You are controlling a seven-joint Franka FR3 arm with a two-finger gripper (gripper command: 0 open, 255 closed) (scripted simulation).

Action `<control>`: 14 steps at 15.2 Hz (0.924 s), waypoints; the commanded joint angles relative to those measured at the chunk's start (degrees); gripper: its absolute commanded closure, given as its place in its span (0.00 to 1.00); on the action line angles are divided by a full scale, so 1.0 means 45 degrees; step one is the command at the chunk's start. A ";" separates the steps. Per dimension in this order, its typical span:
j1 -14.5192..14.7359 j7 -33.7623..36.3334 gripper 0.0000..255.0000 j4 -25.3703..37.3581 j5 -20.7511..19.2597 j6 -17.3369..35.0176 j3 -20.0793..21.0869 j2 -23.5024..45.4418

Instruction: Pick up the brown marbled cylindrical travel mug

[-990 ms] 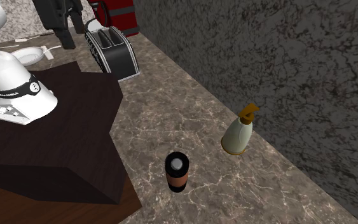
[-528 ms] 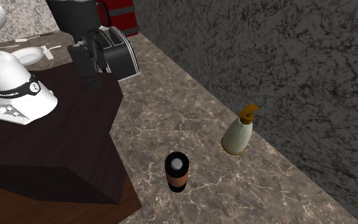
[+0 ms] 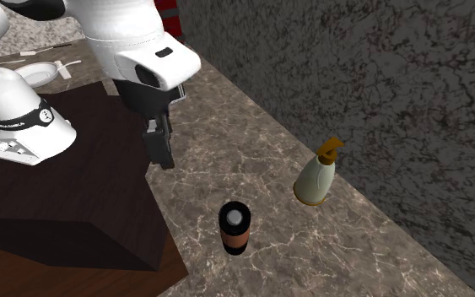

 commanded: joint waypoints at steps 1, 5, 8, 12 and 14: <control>-0.0041 -0.0757 0.00 0.0492 0.0621 0.0654 -0.0143 0.1159; -0.0425 -0.2267 0.00 0.1799 0.1963 0.1391 -0.0073 0.3302; -0.0918 -0.3269 0.00 0.2972 0.2867 0.1710 0.0229 0.4875; -0.1669 -0.4313 0.00 0.4784 0.3758 0.1874 0.0753 0.6925; -0.1889 -0.4544 0.00 0.5277 0.3958 0.1993 0.0931 0.7548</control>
